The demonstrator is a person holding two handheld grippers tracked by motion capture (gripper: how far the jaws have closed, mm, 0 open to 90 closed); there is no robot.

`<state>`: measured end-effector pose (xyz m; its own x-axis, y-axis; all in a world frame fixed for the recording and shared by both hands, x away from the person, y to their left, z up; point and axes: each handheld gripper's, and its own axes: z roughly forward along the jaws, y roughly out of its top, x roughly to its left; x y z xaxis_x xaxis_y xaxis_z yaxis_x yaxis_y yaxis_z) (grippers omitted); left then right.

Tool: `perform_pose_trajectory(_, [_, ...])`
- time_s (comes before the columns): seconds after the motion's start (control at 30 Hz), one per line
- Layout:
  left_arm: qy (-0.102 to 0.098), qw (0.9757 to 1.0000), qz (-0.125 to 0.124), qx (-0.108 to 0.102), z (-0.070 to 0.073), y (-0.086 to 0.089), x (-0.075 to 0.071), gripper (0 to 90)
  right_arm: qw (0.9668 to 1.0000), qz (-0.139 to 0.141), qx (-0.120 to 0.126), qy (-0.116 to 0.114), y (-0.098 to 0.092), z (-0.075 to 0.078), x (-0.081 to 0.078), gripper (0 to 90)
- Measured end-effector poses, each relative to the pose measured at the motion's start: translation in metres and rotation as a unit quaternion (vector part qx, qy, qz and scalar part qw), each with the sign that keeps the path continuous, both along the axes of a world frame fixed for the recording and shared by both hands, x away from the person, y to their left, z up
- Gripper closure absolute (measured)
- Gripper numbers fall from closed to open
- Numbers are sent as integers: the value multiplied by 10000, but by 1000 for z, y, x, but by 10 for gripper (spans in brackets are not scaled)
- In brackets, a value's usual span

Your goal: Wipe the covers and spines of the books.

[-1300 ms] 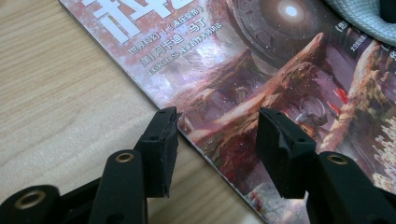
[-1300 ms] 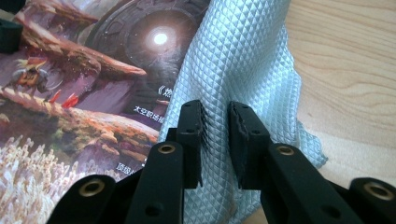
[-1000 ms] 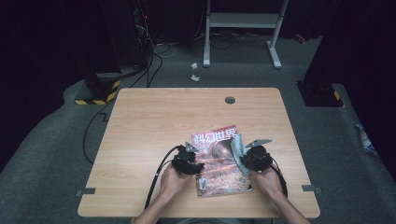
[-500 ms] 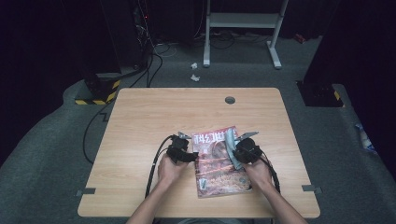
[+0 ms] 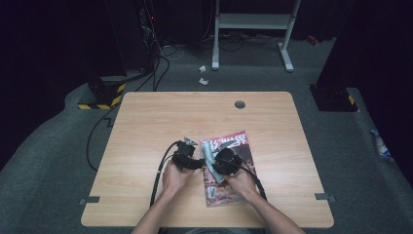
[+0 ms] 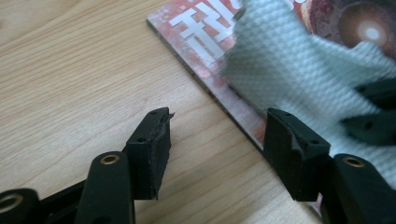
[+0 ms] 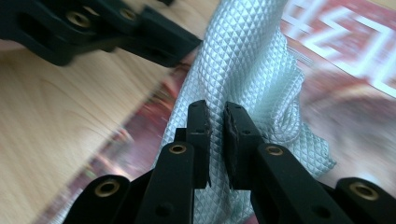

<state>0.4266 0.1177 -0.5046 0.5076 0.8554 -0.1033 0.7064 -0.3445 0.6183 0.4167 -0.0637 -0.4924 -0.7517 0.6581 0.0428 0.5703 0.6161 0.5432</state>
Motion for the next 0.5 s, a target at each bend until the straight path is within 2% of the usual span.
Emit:
perform_pose_trajectory(0.03, [8, 10000, 7, 28, 0, 3, 1, 413, 10000, 64, 5, -21, 7, 0, 0, 814])
perform_pose_trajectory(0.13, [28, 10000, 16, 10, -1, 3, 1, 412, 10000, 63, 21, -7, 8, 0, 0, 814])
perform_pose_trajectory(0.2, [22, 10000, -35, 86, -1, 2, 2, 408, 9999, 61, 92, 48, 5, -1, 2, 814])
perform_pose_trajectory(0.23, [5, 10000, -24, 82, -2, 0, 1, 408, 9999, -71, 101, 107, 3, 0, 1, 814])
perform_pose_trajectory(0.27, [9, 10000, -17, 75, -2, -1, 1, 408, 9999, -59, 88, 54, -1, 0, 3, 814])
perform_pose_trajectory(0.4, [-9, 10000, -22, 68, -2, -1, 1, 409, 9995, -313, 22, -1, -28, 0, 5, 814])
perform_pose_trajectory(0.47, [-23, 10000, -15, 58, -3, -2, 1, 408, 9987, -506, -11, -33, -48, 1, 8, 814])
perform_pose_trajectory(0.5, [-29, 10000, -4, 38, -3, -2, 1, 408, 9970, -773, -28, -42, -71, 2, 10, 814])
